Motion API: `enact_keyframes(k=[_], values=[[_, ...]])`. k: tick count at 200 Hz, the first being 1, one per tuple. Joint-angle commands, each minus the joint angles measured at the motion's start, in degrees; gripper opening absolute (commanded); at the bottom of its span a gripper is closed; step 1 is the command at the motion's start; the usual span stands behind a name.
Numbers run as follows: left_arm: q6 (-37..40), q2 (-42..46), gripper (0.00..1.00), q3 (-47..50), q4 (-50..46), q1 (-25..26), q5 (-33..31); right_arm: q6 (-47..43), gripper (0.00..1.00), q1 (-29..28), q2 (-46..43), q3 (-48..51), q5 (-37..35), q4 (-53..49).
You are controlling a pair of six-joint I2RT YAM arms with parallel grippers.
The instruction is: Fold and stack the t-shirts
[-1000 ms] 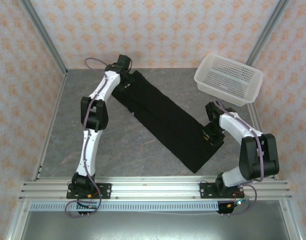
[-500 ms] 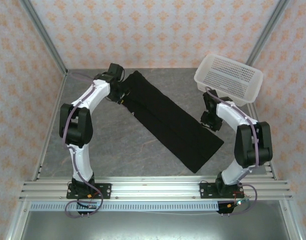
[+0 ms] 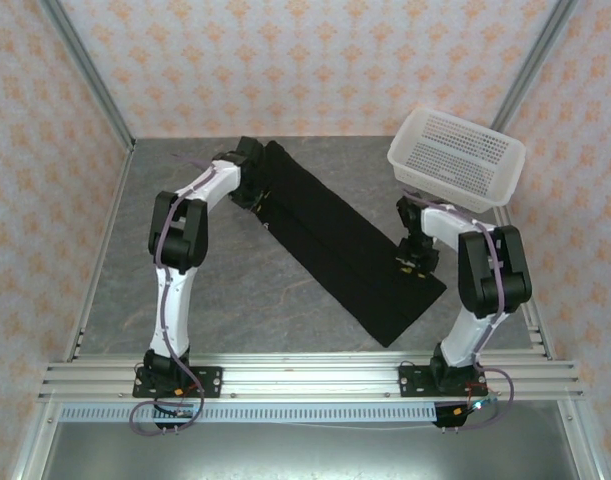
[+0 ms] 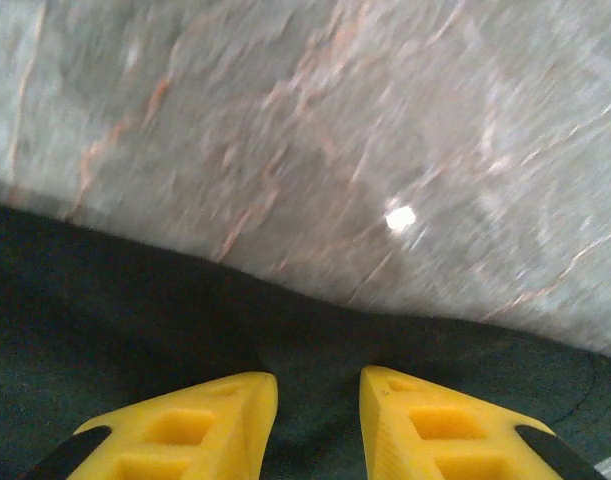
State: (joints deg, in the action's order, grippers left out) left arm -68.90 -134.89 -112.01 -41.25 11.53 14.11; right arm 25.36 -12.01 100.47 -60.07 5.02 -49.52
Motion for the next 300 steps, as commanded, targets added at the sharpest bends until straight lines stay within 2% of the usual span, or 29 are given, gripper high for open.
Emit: enact_keyframes(k=[1,60,93,138,154,169,202,221,242,269,285,300], values=[[1.9,-5.3,0.34,-5.9,-2.3,0.1,-2.6,5.3,0.32,-3.7,-1.0,4.5,4.6,-0.4],[5.7,-20.5,0.34,-29.7,-3.9,0.3,1.3,22.3,0.32,-17.5,-4.8,12.1,15.8,6.9],[4.3,-24.9,0.34,-35.9,2.6,0.6,4.7,31.6,0.33,-24.3,-2.7,12.5,18.4,14.0],[4.7,-29.9,0.32,-45.2,6.8,1.1,9.1,39.2,0.34,-27.7,0.7,7.9,21.9,19.0],[7.0,-28.5,0.34,-46.6,2.9,1.1,8.6,41.4,0.34,-28.1,0.8,7.5,23.5,19.9],[11.2,-24.3,0.43,-46.3,-5.5,0.9,2.7,42.9,0.34,-28.0,-0.7,7.8,23.4,19.4],[19.3,-7.6,0.55,-31.8,-11.1,0.5,-10.7,41.0,0.4,-27.1,-6.5,5.9,20.6,13.0],[21.8,4.3,0.54,-17.6,-9.2,0.5,-12.3,36.9,0.44,-25.7,-9.5,4.7,19.1,8.8],[23.4,15.4,0.51,-1.8,-10.2,0.8,-8.2,29.8,0.47,-22.9,-14.1,5.7,17.2,5.4],[23.6,30.9,0.43,23.5,-9.2,2.6,3.1,16.9,0.53,-19.2,-19.3,7.7,18.8,2.0],[23.7,38.5,0.43,36.5,-9.7,6.8,7.9,10.2,0.56,-18.8,-21.1,7.6,18.7,-1.8],[22.0,44.7,0.44,46.9,-9.2,13.0,11.5,6.4,0.58,-18.8,-22.2,8.7,20.2,-3.6]])
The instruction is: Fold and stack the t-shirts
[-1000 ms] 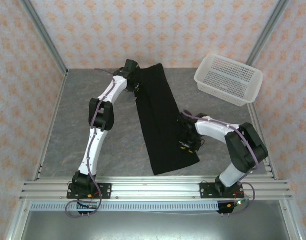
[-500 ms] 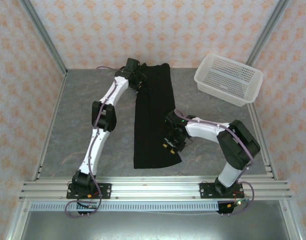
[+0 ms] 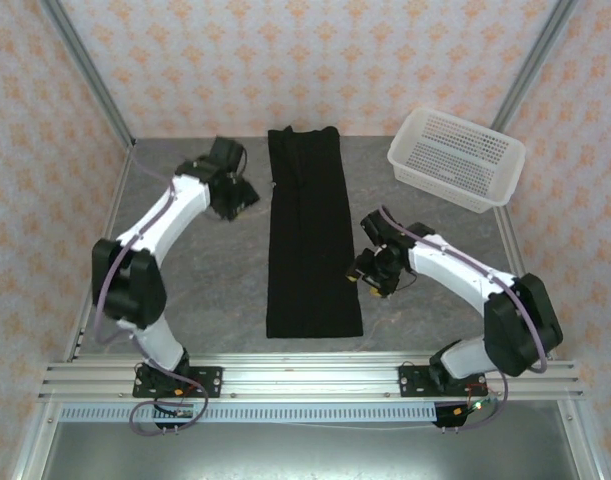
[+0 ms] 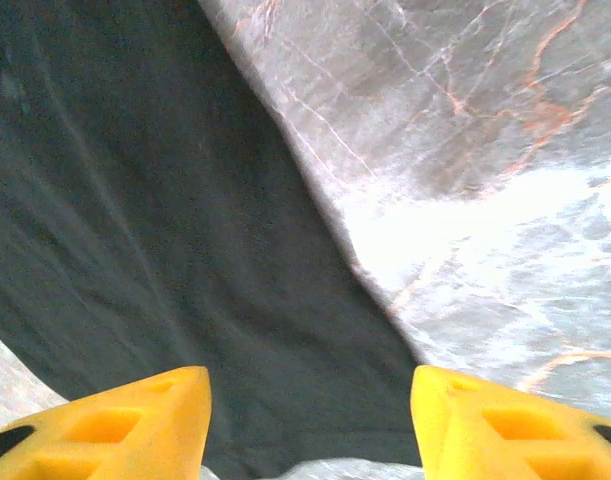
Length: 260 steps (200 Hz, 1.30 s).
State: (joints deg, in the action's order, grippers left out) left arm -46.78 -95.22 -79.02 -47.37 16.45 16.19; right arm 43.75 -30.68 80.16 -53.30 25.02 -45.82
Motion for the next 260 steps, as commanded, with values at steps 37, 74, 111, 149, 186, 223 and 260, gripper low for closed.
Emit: enact_keyframes(k=[37,74,111,149,186,223,260], values=[[-9.5,13.5,0.5,29.5,2.8,20.2,11.4,-14.1,0.58,-0.2,-2.8,6.6,6.0,-5.8],[-14.5,15.5,0.5,35.7,5.3,23.3,9.7,-13.0,0.58,-0.4,-3.7,9.1,6.6,-4.7],[-17.3,13.4,0.48,37.7,10.6,25.7,10.5,-11.8,0.58,-0.9,-3.2,10.7,7.6,-3.0],[-19.0,9.5,0.35,38.6,14.3,27.8,10.4,-9.7,0.58,-2.6,-2.8,12.0,8.0,-1.0],[-18.9,9.3,0.07,38.0,13.2,28.3,9.0,-6.6,0.55,-5.4,-0.3,12.0,8.4,2.2],[-19.4,11.4,0.04,40.1,12.9,28.3,9.6,-3.1,0.51,-9.1,2.9,11.8,9.0,4.5],[-19.9,12.5,0.03,41.9,13.5,28.4,10.2,0.1,0.45,-10.5,3.2,13.9,8.6,6.5]])
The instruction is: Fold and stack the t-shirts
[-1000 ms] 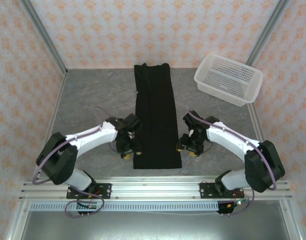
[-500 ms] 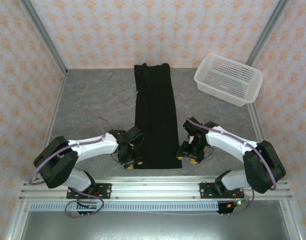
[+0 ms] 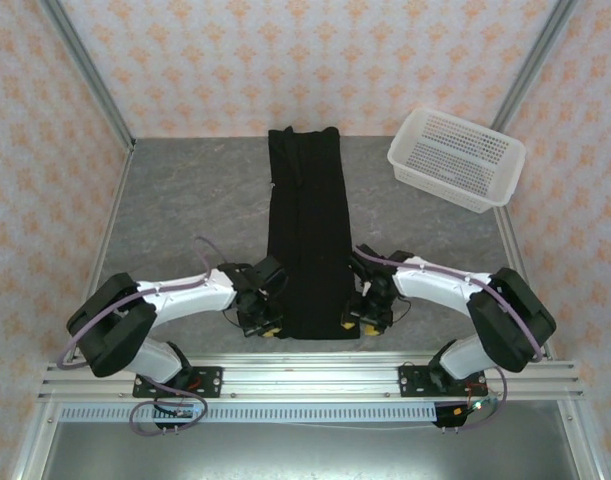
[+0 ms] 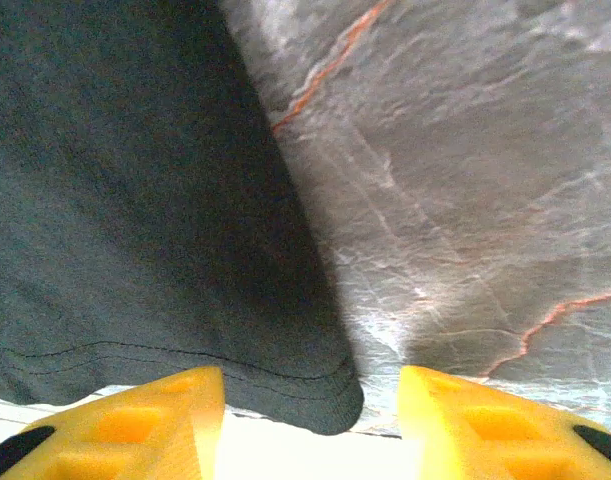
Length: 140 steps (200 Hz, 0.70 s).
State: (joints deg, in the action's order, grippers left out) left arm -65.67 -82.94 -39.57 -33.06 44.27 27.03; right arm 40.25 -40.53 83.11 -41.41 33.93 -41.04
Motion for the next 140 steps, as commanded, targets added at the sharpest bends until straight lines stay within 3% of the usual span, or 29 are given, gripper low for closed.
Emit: enact_keyframes(k=[1,52,94,140], values=[[-1.0,0.2,0.03,2.5,-0.8,0.6,-0.6,3.6,0.44,-0.7,0.3,2.1,-0.4,1.7],[0.4,2.0,0.03,3.6,-2.0,0.6,0.7,8.2,0.26,-1.1,0.9,3.4,-1.3,5.6],[0.5,4.7,0.0,5.2,-2.5,0.6,2.0,12.9,0.0,-1.5,-1.8,4.0,-1.8,5.8],[-5.4,12.5,0.0,10.8,2.1,1.2,4.1,16.8,0.0,-2.1,-9.3,6.0,1.0,2.3]])
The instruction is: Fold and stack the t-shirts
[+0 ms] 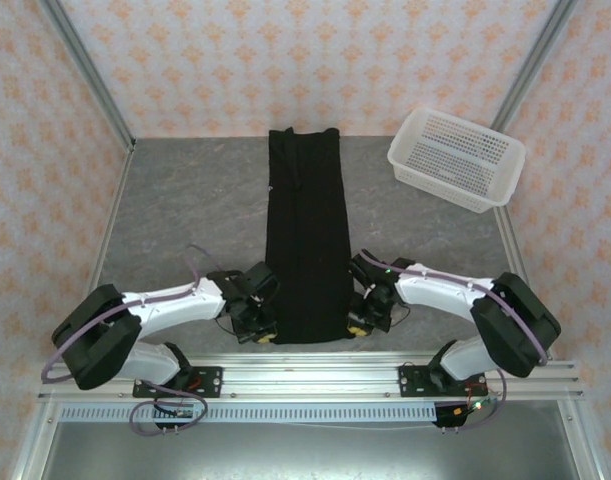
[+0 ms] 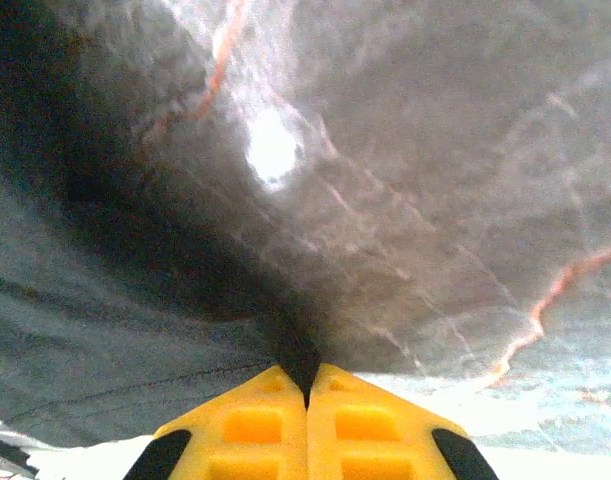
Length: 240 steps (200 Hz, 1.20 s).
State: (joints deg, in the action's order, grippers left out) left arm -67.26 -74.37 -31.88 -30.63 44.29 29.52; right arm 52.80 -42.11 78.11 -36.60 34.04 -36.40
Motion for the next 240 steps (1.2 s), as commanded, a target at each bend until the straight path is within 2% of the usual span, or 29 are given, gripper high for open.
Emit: enact_keyframes(k=[1,64,122,166,240], values=[[-3.9,4.1,0.0,3.2,-0.3,1.2,1.6,4.4,0.0,-0.5,-4.5,1.2,0.9,-2.4],[-7.6,13.5,0.0,3.4,-2.3,1.4,-0.7,5.3,0.0,-0.5,-7.8,-1.9,1.6,-5.7],[-8.9,14.8,0.0,-8.4,-8.5,0.6,-13.5,7.3,0.0,-0.2,-8.5,-11.2,-6.9,-12.3],[-4.7,10.6,0.0,-17.7,-10.2,-4.5,-17.3,4.7,0.0,3.6,-5.1,-19.6,-11.3,-15.2],[3.7,-3.0,0.0,-31.6,-8.9,-14.6,-17.6,-4.3,0.0,10.9,11.0,-40.1,-13.3,-16.4]])
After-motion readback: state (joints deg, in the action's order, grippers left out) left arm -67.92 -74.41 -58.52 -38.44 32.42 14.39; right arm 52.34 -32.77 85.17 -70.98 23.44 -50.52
